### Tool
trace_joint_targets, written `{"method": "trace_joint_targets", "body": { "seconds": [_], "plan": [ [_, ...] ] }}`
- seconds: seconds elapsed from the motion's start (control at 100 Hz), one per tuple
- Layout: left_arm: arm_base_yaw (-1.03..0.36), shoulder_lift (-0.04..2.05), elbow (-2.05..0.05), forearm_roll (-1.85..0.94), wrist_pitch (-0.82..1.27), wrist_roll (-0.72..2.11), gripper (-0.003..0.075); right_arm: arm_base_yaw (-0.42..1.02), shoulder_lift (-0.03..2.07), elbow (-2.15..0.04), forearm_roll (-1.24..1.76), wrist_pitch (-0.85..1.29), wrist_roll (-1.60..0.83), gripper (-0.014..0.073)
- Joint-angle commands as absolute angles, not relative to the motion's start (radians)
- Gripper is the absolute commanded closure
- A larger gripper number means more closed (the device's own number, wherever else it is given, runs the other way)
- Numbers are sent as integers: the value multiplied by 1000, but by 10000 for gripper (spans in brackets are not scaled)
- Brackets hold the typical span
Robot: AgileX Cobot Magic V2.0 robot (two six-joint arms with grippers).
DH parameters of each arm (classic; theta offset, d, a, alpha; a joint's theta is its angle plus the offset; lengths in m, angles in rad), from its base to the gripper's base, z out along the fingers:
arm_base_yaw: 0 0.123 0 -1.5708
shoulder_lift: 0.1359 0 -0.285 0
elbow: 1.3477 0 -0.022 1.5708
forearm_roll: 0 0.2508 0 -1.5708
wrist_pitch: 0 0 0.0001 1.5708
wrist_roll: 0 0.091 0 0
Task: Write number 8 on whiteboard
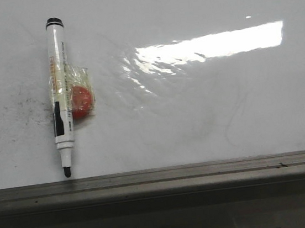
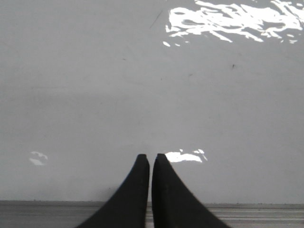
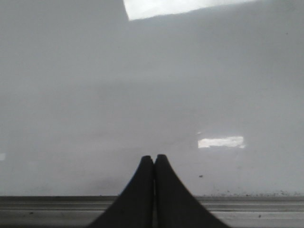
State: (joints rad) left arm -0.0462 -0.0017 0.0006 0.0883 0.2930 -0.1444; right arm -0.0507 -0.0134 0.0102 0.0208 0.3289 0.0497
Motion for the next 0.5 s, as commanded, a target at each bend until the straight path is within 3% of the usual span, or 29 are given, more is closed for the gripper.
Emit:
{"method": "trace_joint_targets", "body": {
  "seconds": [0.0, 0.18, 0.49],
  "plan": [
    [-43, -32, 33, 88, 185, -150, 741, -55, -33, 23, 10, 305, 45, 657],
    [-43, -32, 33, 88, 161, -150, 741, -55, -33, 23, 10, 246, 45, 657],
    [-43, -32, 33, 88, 93, -150, 741, -55, -33, 23, 10, -73, 46, 657]
  ]
}}
